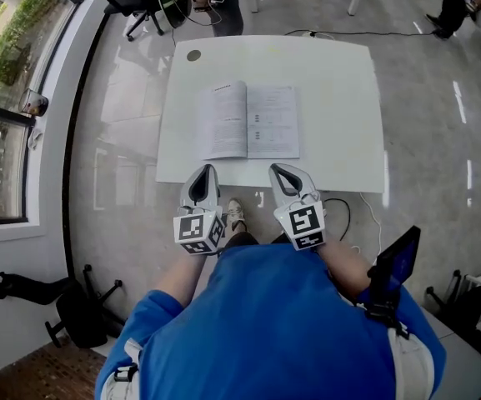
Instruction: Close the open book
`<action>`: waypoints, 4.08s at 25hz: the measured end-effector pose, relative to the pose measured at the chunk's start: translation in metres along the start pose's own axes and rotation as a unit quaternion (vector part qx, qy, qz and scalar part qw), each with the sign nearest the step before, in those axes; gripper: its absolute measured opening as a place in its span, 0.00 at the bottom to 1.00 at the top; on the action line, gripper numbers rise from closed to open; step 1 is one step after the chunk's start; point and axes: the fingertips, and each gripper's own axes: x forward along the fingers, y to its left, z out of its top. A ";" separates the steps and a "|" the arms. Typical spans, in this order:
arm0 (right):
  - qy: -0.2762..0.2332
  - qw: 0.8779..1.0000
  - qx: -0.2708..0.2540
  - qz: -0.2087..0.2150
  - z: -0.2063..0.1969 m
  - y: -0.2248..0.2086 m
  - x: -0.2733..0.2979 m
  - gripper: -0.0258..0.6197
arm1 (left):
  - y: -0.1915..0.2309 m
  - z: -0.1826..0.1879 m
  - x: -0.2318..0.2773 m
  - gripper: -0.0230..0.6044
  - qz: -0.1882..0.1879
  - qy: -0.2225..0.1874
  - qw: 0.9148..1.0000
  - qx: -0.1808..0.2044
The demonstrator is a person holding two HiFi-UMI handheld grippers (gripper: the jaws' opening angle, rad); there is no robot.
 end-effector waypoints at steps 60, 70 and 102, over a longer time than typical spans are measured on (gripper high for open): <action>0.193 0.869 -0.455 -0.018 -0.111 0.118 0.238 0.29 | 0.192 -0.129 0.075 0.05 -0.092 0.150 0.984 -0.009; 0.190 0.894 -0.404 -0.036 -0.091 0.118 0.228 0.11 | 0.186 -0.112 0.075 0.05 -0.104 0.137 0.985 0.004; 0.120 0.978 -0.084 -0.148 -0.048 0.003 0.111 0.08 | 0.078 -0.042 0.081 0.05 -0.128 0.080 0.986 0.068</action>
